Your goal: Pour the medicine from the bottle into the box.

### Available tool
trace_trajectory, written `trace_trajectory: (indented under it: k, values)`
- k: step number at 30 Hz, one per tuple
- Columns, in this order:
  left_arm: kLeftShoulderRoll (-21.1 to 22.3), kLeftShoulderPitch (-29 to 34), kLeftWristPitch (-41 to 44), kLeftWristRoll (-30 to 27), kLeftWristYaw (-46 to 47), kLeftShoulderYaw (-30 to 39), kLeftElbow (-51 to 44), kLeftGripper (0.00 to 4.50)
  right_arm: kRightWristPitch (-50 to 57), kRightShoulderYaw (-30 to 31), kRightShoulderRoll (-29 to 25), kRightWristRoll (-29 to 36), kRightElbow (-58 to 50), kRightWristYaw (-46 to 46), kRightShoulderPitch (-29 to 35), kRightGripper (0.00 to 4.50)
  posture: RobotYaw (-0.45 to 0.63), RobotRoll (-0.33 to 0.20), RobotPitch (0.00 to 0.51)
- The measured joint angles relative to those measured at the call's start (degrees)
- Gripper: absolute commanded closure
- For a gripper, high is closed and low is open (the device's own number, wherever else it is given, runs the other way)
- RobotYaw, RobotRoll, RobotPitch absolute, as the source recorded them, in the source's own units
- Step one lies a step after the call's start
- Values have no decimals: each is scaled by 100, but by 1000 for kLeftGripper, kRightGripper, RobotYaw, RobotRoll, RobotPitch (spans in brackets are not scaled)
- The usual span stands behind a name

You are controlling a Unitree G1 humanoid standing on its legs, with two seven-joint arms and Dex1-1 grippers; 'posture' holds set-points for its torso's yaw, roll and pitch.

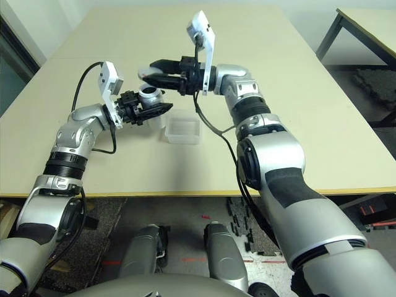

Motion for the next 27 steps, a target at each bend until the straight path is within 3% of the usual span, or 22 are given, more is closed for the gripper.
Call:
trace_trajectory:
  k: [8,18,27]
  values:
    - [17,102,191,1,112,-5,-11,1816,294,269,-905,-459,-89,-954,97,1957,-136,0,108]
    - [36,6,235,57,201,-5,44,1816,825,844,-2225,-1165,-614,-1347,920,1957,-158,0,102]
    - [-34,-216,135,205,257,-7,446,1816,969,1223,-2577,-1556,-898,-1463,1362,1957,-167,0,93]
